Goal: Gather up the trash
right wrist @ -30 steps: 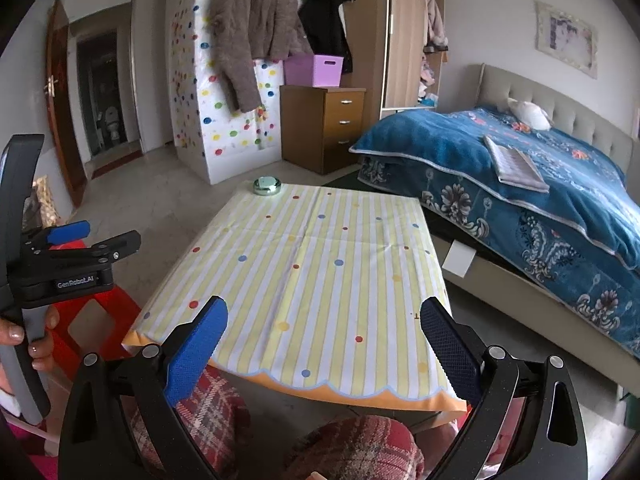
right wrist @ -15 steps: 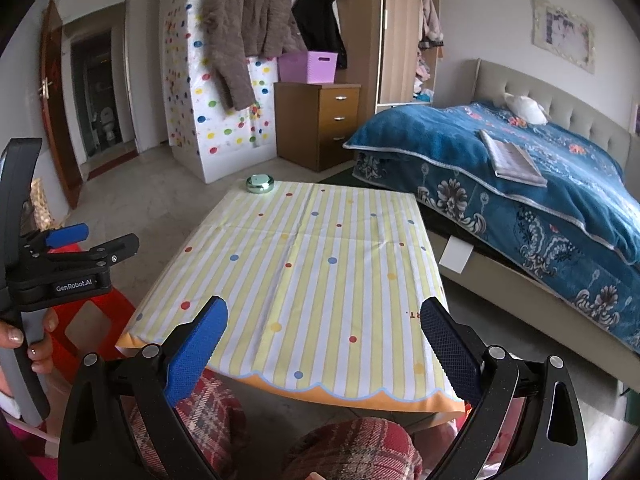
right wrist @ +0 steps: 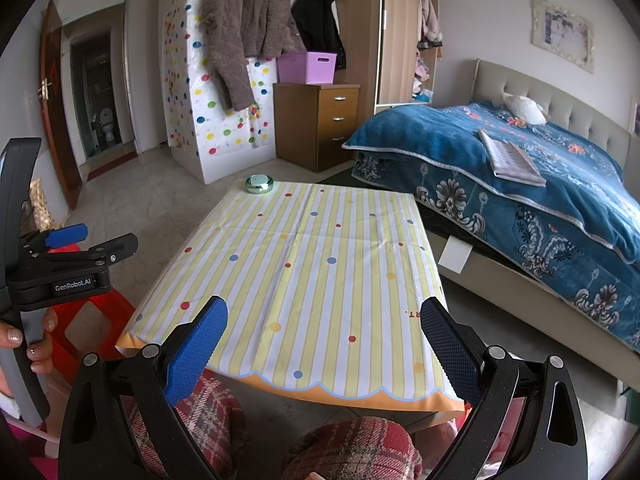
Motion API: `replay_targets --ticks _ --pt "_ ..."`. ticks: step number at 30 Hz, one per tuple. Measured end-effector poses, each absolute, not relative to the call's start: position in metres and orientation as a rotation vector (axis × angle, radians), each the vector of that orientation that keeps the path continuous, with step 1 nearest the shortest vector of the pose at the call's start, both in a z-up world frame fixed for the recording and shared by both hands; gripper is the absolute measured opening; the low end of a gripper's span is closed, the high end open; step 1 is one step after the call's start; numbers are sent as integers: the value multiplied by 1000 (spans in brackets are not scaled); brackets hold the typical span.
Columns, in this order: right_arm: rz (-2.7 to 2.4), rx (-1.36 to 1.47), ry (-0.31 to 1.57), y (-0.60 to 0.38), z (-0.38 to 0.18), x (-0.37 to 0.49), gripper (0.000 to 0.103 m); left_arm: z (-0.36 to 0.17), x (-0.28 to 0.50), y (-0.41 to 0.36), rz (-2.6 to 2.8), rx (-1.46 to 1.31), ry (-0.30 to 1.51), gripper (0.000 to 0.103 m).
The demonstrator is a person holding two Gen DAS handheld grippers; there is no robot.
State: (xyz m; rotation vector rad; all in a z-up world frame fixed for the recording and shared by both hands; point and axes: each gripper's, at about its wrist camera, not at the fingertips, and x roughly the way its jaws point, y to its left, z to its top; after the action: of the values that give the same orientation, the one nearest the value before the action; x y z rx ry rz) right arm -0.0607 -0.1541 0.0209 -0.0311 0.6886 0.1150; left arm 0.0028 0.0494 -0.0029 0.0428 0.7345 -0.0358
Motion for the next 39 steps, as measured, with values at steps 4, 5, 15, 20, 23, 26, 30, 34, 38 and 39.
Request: replay_targets --ticks 4,5,15,20,23,26,30,34,38,39 --pt "116 -32 688 -155 21 -61 96 -3 3 49 -35 43 734 96" --pt "116 -32 688 -156 21 -61 96 -3 3 49 -36 43 734 96" --pt "116 -33 687 -154 21 -61 96 -4 3 49 -35 45 736 96" --pt "116 -31 689 -156 20 -61 96 -4 3 49 -35 45 738 96" --pt "115 -31 689 -155 20 -61 96 -3 3 49 -35 44 736 96" --pt "116 -31 689 -155 20 -61 96 -4 3 50 -31 46 739 96" --pt "115 -31 689 -155 21 -61 96 -8 4 49 -27 50 746 96" --pt "115 -30 688 -155 21 -61 96 -11 5 48 -37 45 748 96" --pt "114 -30 689 -156 20 -61 96 -14 7 47 -46 54 752 96" --pt "107 -26 689 -156 20 -60 96 -15 9 46 -49 60 760 96"
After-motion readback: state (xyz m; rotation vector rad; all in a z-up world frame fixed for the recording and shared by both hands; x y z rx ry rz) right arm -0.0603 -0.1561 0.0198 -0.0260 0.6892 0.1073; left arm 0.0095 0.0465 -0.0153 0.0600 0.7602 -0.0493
